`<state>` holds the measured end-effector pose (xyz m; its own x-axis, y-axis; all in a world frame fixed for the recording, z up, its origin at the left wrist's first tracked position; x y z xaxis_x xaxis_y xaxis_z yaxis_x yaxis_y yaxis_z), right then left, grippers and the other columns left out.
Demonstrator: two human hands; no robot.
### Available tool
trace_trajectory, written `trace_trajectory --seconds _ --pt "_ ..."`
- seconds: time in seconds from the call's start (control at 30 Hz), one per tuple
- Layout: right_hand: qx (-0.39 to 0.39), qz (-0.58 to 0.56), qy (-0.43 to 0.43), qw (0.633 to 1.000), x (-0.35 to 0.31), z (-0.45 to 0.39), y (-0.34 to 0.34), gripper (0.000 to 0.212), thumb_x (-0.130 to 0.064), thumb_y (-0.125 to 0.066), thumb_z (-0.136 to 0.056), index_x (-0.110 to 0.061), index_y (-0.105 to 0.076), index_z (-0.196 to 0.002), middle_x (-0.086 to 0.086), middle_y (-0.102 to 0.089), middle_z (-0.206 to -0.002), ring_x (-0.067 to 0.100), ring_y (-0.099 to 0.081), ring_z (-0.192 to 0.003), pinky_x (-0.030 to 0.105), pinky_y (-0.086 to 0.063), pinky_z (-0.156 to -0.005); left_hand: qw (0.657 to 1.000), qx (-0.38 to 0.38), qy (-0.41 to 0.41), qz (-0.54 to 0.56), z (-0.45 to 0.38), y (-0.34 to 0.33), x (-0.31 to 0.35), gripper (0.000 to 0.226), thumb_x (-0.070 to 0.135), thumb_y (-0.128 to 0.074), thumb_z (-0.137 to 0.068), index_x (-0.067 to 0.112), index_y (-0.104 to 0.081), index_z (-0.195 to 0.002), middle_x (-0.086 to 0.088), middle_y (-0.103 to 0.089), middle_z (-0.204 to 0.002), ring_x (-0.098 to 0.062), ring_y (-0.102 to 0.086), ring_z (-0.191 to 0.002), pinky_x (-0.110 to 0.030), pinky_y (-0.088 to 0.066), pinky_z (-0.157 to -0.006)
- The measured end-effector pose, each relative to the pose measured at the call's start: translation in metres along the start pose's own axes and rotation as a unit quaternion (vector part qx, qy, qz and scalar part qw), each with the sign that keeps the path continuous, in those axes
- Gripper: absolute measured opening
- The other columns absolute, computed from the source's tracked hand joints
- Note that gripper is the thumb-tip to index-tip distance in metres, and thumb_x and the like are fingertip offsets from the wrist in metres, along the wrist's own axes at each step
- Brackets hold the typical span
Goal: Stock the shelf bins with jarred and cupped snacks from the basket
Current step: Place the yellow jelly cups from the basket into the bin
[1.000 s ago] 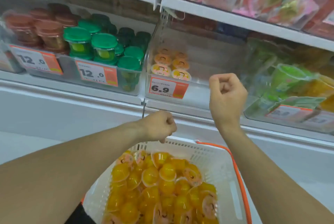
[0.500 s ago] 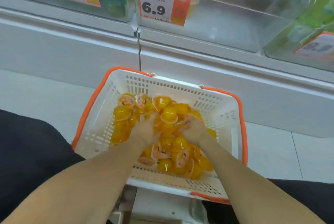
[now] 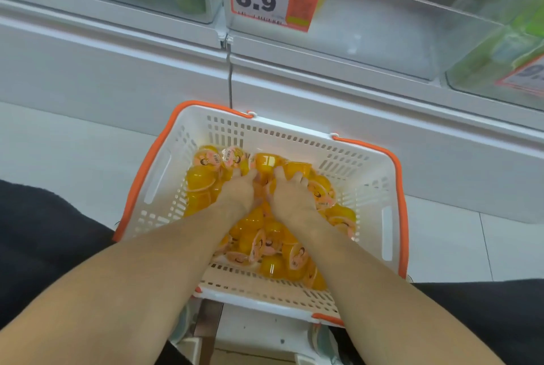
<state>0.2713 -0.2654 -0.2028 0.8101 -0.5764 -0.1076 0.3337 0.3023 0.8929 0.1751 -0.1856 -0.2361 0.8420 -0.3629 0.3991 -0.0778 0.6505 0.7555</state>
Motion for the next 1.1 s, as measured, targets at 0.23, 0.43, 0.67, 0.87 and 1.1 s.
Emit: trace_trajectory --seconds 0.23,0.43,0.67,0.87,1.1 --pt "-0.011 -0.087 -0.045 0.995 0.027 0.015 -0.010 0.032 -0.026 -0.053 -0.101 -0.017 -0.034 -0.125 0.016 -0.051 -0.114 0.035 -0.061 -0.100 0.043 -0.052 -0.077 0.998 -0.007 0.005 0.060 0.008 0.014 -0.004 0.041 0.036 -0.067 -0.089 0.027 -0.047 -0.124 -0.012 -0.046 -0.131 -0.029 -0.056 -0.107 -0.035 -0.046 -0.083" --pt "-0.019 -0.251 -0.107 0.962 0.046 0.017 -0.013 0.057 -0.030 -0.068 -0.092 -0.019 -0.031 -0.134 0.005 -0.066 -0.096 0.025 -0.068 -0.089 0.043 -0.058 -0.080 0.925 -0.108 0.090 0.354 0.011 0.042 -0.011 0.034 0.036 -0.059 -0.095 0.022 -0.053 -0.125 -0.005 -0.056 -0.125 -0.027 -0.059 -0.076 -0.025 -0.040 -0.050" --pt "-0.132 -0.462 -0.162 0.862 0.053 0.011 -0.008 0.060 -0.032 -0.070 -0.091 -0.024 -0.040 -0.142 0.009 -0.065 -0.112 0.020 -0.061 -0.072 0.033 -0.050 -0.061 0.680 -0.233 0.098 0.688 0.041 0.058 -0.011 0.037 0.042 -0.041 -0.103 0.015 -0.066 -0.107 -0.016 -0.067 -0.095 -0.027 -0.065 -0.077 -0.033 -0.053 -0.061" --pt "-0.237 -0.781 -0.117 0.566 0.056 0.022 0.036 0.057 -0.045 -0.074 -0.083 -0.017 -0.061 -0.130 0.012 -0.060 -0.091 0.016 -0.050 -0.063 0.026 -0.043 -0.054 0.657 -0.236 0.085 0.710 0.052 0.082 0.004 0.030 0.019 -0.058 -0.086 0.005 -0.064 -0.112 -0.025 -0.064 -0.103 -0.037 -0.065 -0.093 -0.050 -0.052 -0.090" --pt "-0.206 -0.772 0.012 0.601 0.043 0.031 0.110 0.051 -0.058 -0.042 -0.089 -0.008 -0.053 -0.082 0.004 -0.028 -0.053 0.017 -0.023 -0.051 0.028 -0.022 -0.048 0.817 -0.281 0.040 0.502 0.066 0.131 0.048 0.065 0.061 -0.048 -0.092 0.004 -0.072 -0.110 -0.020 -0.066 -0.090 -0.028 -0.066 -0.073 -0.034 -0.052 -0.070"
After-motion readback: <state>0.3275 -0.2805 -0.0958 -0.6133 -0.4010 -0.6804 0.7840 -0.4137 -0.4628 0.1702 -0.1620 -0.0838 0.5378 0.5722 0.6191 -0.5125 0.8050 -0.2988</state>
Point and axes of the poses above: each hand's wrist, its own z-axis away from the middle knuckle, its own y-axis out of the back of the hand, x = y × z, the point moved 1 cm from there along -z, towards the middle knuckle
